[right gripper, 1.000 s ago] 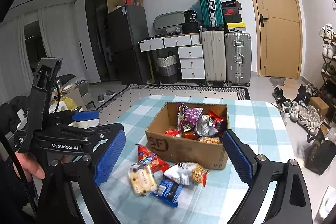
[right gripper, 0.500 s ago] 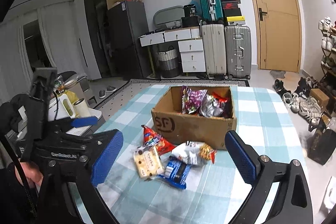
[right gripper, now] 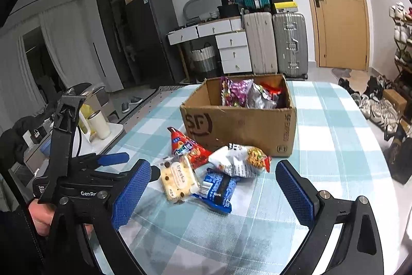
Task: Organize snacks
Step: 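Lower the left gripper onto the clear cream-bread pack and close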
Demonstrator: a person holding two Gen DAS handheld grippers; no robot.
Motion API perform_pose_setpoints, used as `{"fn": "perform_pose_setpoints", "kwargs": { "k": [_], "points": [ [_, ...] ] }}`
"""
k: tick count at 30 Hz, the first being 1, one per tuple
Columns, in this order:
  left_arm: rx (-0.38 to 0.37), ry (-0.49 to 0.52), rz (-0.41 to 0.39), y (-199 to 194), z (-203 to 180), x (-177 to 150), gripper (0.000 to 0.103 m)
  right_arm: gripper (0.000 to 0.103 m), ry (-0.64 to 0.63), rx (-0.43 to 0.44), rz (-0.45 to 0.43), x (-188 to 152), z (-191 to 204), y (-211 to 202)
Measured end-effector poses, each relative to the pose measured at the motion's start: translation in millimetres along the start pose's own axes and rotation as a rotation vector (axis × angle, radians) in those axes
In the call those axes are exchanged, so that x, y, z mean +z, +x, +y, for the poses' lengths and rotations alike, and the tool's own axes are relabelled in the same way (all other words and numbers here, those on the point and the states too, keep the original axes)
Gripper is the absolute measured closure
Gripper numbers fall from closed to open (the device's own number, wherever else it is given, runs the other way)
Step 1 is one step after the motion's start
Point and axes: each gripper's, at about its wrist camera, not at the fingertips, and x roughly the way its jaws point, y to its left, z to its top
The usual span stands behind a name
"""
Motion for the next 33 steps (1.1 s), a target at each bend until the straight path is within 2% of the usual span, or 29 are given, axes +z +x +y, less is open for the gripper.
{"fn": "perform_pose_setpoints", "kwargs": {
  "k": [13, 19, 21, 24, 25, 26, 28, 33],
  "points": [
    [-0.058, -0.09, 0.092, 56, 15, 2, 0.002, 0.004, 0.048, -0.025, 0.048, -13, -24, 23],
    [-0.082, -0.111, 0.131, 73, 14, 6, 0.009, 0.004, 0.058, -0.032, 0.065, -16, -32, 33],
    [-0.082, -0.107, 0.122, 73, 11, 6, 0.015, 0.004, 0.066, -0.026, 0.071, -16, -34, 36],
    [-0.086, -0.105, 0.115, 75, 11, 6, 0.034, 0.004, 0.073, -0.025, 0.076, -17, -38, 39],
    [-0.096, -0.106, 0.115, 75, 11, 7, 0.05, 0.004, 0.073, -0.025, 0.075, -17, -39, 39],
    [-0.141, -0.116, 0.125, 77, 12, 7, 0.06, 0.004, 0.075, -0.025, 0.075, -17, -39, 39],
    [-0.164, -0.126, 0.129, 78, 12, 6, 0.062, 0.004, 0.08, -0.02, 0.075, -17, -41, 40],
    [-0.204, -0.081, 0.099, 71, 4, 7, 0.079, 0.004, 0.084, -0.013, 0.074, -18, -43, 40]
  ]
}}
